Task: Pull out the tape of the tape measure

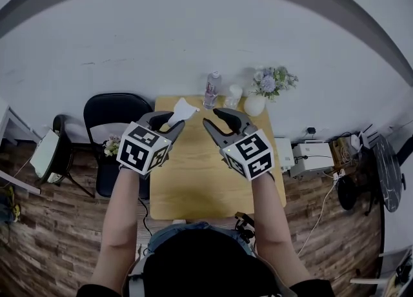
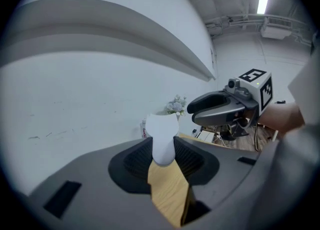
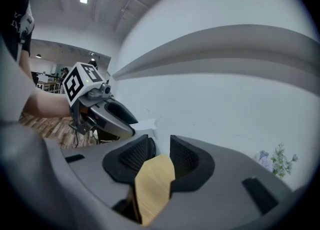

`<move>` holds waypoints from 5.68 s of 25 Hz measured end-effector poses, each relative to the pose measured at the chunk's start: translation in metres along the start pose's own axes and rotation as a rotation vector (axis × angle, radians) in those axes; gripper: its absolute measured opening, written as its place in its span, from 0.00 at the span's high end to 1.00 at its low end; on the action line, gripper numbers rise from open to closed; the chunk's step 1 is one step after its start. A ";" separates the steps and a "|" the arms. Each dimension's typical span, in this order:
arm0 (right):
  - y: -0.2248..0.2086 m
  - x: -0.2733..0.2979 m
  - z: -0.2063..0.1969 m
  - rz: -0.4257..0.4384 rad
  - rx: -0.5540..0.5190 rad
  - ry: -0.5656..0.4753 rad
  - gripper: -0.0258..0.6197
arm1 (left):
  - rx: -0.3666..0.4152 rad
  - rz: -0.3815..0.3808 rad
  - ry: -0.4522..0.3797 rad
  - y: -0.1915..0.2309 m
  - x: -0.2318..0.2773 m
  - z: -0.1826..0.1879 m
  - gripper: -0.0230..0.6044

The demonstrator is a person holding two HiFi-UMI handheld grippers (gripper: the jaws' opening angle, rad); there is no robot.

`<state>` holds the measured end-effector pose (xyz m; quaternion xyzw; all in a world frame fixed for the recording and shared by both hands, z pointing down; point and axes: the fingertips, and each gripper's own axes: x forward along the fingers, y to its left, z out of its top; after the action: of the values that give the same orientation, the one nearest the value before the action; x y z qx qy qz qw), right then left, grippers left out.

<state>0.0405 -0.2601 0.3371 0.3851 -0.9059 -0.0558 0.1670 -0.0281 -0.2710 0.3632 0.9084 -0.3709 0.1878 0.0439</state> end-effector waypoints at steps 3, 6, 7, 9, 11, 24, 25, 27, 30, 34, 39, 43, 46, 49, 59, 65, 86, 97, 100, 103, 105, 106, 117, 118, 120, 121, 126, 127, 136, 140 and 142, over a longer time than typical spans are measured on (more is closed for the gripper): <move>0.006 0.007 0.003 0.035 -0.059 0.011 0.75 | 0.021 -0.047 0.008 -0.002 -0.002 0.003 0.74; 0.009 0.010 0.009 0.052 -0.118 0.001 0.79 | 0.049 -0.083 0.018 -0.004 -0.006 0.006 0.74; 0.011 0.010 0.011 0.067 -0.129 -0.008 0.81 | 0.059 -0.096 0.021 -0.005 -0.007 0.007 0.74; 0.015 0.010 0.015 0.101 -0.144 -0.026 0.82 | 0.069 -0.131 0.022 -0.008 -0.008 0.011 0.74; 0.017 0.010 0.016 0.114 -0.162 -0.033 0.85 | 0.067 -0.168 0.019 -0.012 -0.010 0.014 0.74; -0.007 0.013 0.009 -0.034 -0.048 0.029 0.89 | 0.018 -0.053 0.070 0.004 -0.003 0.012 0.74; -0.008 0.012 0.008 -0.037 -0.039 0.031 0.89 | 0.012 -0.049 0.074 0.004 -0.003 0.012 0.74; -0.009 0.011 0.005 -0.052 -0.035 0.043 0.89 | 0.011 -0.038 0.086 0.003 -0.001 0.011 0.74; -0.009 0.010 0.000 -0.084 -0.027 0.062 0.89 | -0.007 -0.029 0.099 0.002 0.002 0.007 0.74; -0.030 0.000 -0.013 -0.177 0.018 0.094 0.89 | -0.036 0.063 0.129 0.022 0.002 -0.004 0.74; -0.074 -0.035 -0.028 -0.293 0.159 0.074 0.89 | -0.131 0.166 0.124 0.059 -0.011 -0.016 0.74; -0.104 -0.063 -0.040 -0.383 0.237 0.061 0.89 | -0.195 0.246 0.112 0.088 -0.024 -0.023 0.74; -0.116 -0.075 -0.045 -0.409 0.264 0.052 0.89 | -0.219 0.272 0.111 0.097 -0.027 -0.026 0.74; -0.121 -0.079 -0.049 -0.416 0.271 0.054 0.89 | -0.230 0.278 0.113 0.101 -0.025 -0.027 0.74; -0.119 -0.065 -0.048 -0.368 0.280 0.051 0.89 | -0.218 0.244 0.132 0.088 -0.005 -0.025 0.74; -0.115 -0.051 -0.050 -0.329 0.282 0.068 0.89 | -0.238 0.231 0.152 0.087 0.006 -0.034 0.74; -0.129 0.030 -0.129 -0.272 0.317 0.249 0.89 | -0.376 0.287 0.236 0.157 0.087 -0.106 0.74; -0.134 0.085 -0.192 -0.243 0.375 0.332 0.89 | -0.436 0.361 0.243 0.188 0.141 -0.162 0.74; -0.134 0.098 -0.209 -0.238 0.395 0.350 0.89 | -0.445 0.383 0.232 0.194 0.153 -0.175 0.74; -0.137 0.111 -0.223 -0.243 0.404 0.357 0.89 | -0.456 0.403 0.226 0.201 0.162 -0.188 0.74; -0.140 0.119 -0.231 -0.248 0.418 0.354 0.89 | -0.463 0.412 0.228 0.206 0.168 -0.198 0.74; -0.140 0.123 -0.236 -0.252 0.428 0.356 0.89 | -0.463 0.416 0.231 0.208 0.171 -0.203 0.74; -0.125 0.153 -0.297 -0.240 0.548 0.423 0.89 | -0.486 0.440 0.271 0.220 0.201 -0.242 0.74; -0.125 0.155 -0.300 -0.245 0.554 0.427 0.89 | -0.485 0.434 0.277 0.220 0.203 -0.245 0.74; -0.125 0.157 -0.307 -0.259 0.555 0.442 0.89 | -0.481 0.427 0.290 0.219 0.206 -0.249 0.74; -0.125 0.159 -0.311 -0.267 0.552 0.454 0.89 | -0.479 0.426 0.297 0.219 0.207 -0.252 0.74; -0.125 0.168 -0.325 -0.296 0.545 0.509 0.89 | -0.494 0.435 0.321 0.218 0.210 -0.261 0.74; -0.125 0.170 -0.326 -0.297 0.540 0.513 0.89 | -0.499 0.438 0.320 0.219 0.211 -0.261 0.74; -0.121 0.168 -0.329 -0.309 0.555 0.510 0.73 | -0.438 0.412 0.328 0.214 0.214 -0.255 0.66; -0.121 0.162 -0.316 -0.296 0.541 0.498 0.71 | -0.416 0.393 0.319 0.207 0.211 -0.240 0.55; -0.119 0.158 -0.308 -0.291 0.531 0.497 0.71 | -0.400 0.394 0.317 0.204 0.206 -0.232 0.54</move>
<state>0.1258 -0.4481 0.6401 0.5412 -0.7567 0.2524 0.2660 -0.1058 -0.5025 0.6432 0.7520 -0.5576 0.2553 0.2416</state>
